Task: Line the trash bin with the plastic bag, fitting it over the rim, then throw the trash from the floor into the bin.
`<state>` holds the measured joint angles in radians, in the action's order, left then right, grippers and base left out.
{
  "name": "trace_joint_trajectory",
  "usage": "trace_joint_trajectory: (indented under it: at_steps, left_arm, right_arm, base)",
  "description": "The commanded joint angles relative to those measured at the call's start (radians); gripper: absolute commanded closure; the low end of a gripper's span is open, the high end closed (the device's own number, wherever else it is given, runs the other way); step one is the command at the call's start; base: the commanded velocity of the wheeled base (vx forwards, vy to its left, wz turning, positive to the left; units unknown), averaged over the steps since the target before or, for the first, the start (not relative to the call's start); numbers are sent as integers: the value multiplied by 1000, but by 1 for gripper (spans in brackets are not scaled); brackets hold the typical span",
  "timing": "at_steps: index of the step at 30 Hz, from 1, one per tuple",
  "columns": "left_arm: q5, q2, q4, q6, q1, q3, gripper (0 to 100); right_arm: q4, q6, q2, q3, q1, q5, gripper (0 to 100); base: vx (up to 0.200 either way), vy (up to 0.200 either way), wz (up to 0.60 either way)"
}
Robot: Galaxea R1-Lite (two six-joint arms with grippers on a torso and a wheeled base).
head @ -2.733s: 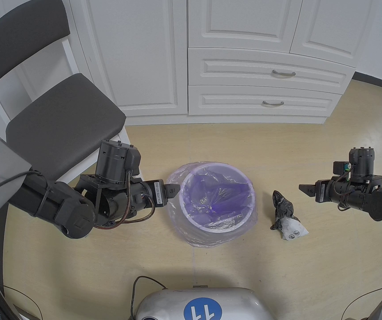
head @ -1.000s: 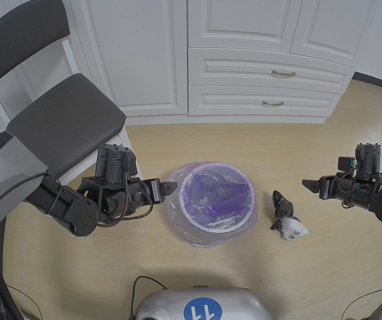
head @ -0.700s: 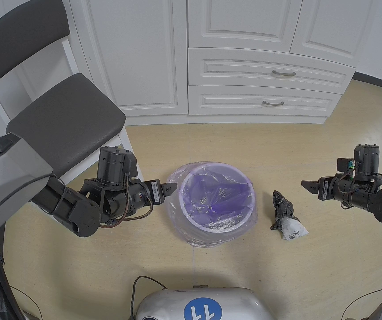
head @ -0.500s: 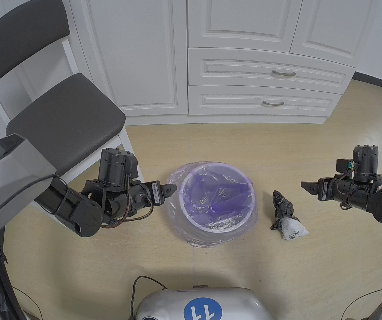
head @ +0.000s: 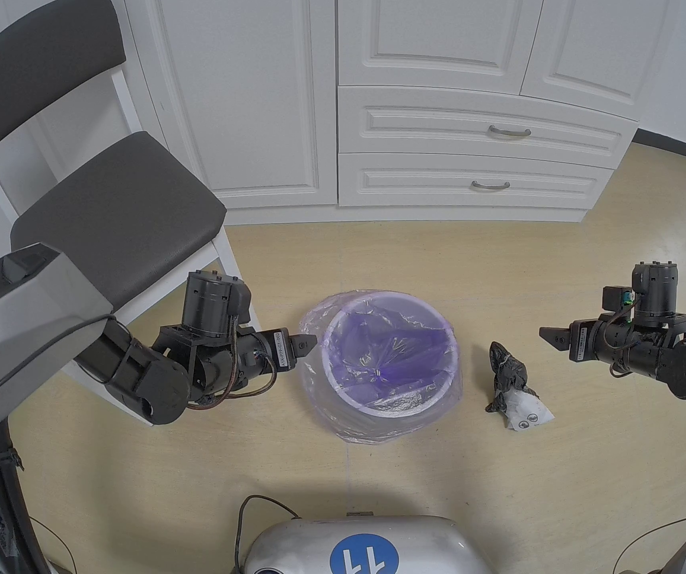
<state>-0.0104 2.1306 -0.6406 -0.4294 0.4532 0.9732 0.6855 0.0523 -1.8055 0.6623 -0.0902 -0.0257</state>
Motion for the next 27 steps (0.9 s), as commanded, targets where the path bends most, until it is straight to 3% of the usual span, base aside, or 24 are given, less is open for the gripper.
trace_joint_trajectory:
  at_steps: [1, 18, 27]
  left_arm:
    - [0, 12, -1, 0, -2, 2, 0]
    - [1, 74, -1, -3, -16, 45, 0]
    - [-2, 199, -1, -19, -31, 153, 0]
  right_arm:
    - [0, 0, -1, 0, 0, 0, 0]
    - [0, 0, -15, 10, 7, 0, 0]
    - [2, 4, -52, 17, 12, 0, 0]
  base:
    - [0, 0, 0]
    - [0, 0, 0]
    - [0, 0, 0]
